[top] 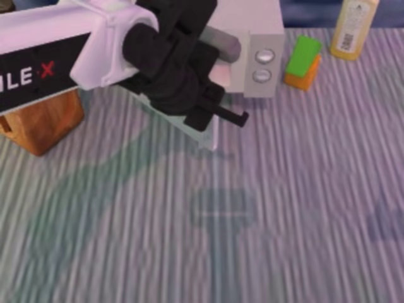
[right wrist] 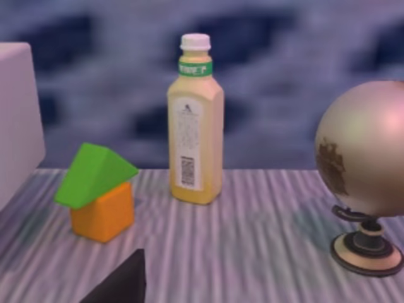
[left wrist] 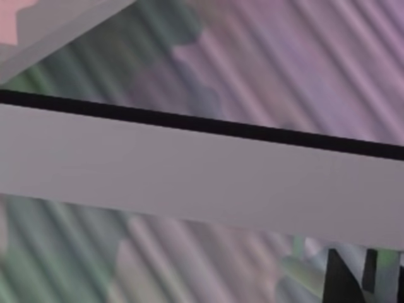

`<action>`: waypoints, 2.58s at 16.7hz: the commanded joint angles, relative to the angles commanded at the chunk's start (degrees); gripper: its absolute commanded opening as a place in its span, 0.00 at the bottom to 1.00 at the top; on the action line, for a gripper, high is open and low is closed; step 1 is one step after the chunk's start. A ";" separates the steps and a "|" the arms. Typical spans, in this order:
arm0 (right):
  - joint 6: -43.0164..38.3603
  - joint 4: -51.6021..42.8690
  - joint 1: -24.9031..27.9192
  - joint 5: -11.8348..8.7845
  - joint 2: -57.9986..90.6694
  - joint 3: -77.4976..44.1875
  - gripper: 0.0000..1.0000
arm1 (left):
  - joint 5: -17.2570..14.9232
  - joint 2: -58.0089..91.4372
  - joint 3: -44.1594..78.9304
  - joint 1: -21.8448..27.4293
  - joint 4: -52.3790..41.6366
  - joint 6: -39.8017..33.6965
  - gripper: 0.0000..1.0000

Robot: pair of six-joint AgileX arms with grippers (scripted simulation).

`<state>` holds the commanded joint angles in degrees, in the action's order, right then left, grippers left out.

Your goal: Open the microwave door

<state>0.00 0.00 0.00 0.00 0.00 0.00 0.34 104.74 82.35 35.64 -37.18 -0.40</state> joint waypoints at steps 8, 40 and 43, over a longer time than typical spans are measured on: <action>0.00 0.00 0.00 0.00 0.00 0.00 1.00 | 0.00 0.00 0.00 0.00 0.00 0.00 0.00; 0.00 0.00 0.00 0.00 0.00 0.00 1.00 | -4.36 -3.55 -4.35 -2.50 0.55 7.47 0.00; 0.00 0.00 0.00 0.00 0.00 0.00 1.00 | -4.36 -3.55 -4.35 -2.50 0.55 7.47 0.00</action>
<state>0.00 0.00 0.00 0.00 0.00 0.00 -4.01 101.19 78.00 33.14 -36.63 7.07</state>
